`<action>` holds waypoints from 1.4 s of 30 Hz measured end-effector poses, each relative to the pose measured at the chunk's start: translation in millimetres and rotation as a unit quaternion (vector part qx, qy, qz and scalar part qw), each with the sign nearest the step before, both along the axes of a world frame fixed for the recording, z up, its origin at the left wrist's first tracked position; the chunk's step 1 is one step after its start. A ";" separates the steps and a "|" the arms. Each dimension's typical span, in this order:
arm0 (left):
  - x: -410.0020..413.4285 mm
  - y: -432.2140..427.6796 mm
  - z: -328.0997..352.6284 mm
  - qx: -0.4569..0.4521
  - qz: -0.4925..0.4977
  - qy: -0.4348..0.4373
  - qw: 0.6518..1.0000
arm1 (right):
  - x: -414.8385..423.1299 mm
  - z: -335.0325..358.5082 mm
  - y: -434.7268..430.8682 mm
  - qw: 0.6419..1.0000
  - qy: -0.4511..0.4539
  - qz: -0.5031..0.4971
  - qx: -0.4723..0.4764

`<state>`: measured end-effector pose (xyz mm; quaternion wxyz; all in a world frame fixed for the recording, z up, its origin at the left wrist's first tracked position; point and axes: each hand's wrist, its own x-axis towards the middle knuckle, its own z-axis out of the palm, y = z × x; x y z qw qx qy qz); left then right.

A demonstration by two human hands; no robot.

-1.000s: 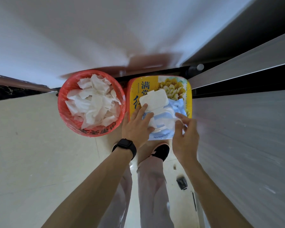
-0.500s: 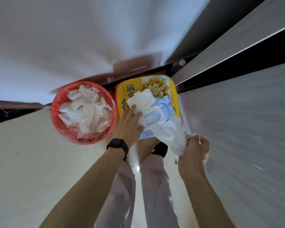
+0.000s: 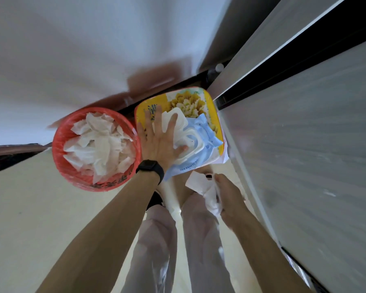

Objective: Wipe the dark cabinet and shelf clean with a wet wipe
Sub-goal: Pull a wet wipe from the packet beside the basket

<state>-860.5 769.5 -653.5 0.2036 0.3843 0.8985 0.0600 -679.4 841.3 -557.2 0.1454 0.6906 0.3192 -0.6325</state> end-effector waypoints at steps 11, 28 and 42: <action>0.3 23.8 11.4 -0.001 0.010 -0.022 1.000 | -8.7 -28.3 -12.0 0.965 -0.024 0.130 0.226; 39.8 -35.6 7.9 -0.086 -0.275 -0.022 0.958 | 24.5 -22.2 4.3 0.953 -0.034 0.103 0.282; 25.1 -20.9 190.5 0.109 0.220 -0.502 0.829 | -8.3 160.0 17.1 0.937 0.113 0.166 0.286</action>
